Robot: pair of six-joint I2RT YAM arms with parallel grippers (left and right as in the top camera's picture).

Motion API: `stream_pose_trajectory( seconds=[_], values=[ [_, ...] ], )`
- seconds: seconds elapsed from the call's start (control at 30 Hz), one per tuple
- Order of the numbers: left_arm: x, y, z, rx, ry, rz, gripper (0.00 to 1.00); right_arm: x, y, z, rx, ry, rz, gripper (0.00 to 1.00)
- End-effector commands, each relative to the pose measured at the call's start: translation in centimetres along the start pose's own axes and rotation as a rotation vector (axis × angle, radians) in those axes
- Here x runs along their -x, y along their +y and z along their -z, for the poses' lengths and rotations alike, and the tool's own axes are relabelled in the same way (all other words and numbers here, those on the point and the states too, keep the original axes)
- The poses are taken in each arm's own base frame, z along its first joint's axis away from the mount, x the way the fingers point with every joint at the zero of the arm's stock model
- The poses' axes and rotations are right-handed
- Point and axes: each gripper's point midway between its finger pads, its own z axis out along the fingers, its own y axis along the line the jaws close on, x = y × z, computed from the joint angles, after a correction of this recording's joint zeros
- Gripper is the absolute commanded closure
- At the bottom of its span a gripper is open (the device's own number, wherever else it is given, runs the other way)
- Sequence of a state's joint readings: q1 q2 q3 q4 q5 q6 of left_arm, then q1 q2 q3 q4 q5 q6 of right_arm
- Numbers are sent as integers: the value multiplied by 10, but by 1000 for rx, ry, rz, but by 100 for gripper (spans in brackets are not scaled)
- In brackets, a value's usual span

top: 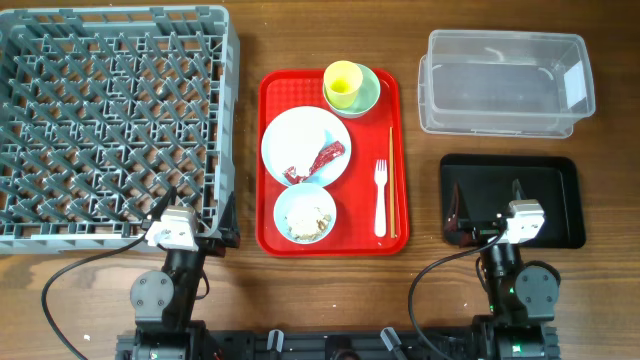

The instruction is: Sort waste into correct bins and load items into the dishwasher rack

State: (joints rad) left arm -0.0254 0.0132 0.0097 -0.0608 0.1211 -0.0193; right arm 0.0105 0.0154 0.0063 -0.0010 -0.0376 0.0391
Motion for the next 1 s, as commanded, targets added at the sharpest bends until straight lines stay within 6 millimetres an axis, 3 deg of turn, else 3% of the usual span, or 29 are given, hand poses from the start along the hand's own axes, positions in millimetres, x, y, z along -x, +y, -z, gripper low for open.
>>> stream_pose_trajectory(
  seconds=[0.0,0.93,0.97],
  values=[
    [-2,-4,0,-21,6,-15,0,0,3,0,17,-2,11,0],
    [-2,-4,0,-23,5,-10,0,0,3,0,17,-2,11,1],
    [-2,-13,0,-72,5,26,0,0,3,0,17,-2,11,0]
  ],
)
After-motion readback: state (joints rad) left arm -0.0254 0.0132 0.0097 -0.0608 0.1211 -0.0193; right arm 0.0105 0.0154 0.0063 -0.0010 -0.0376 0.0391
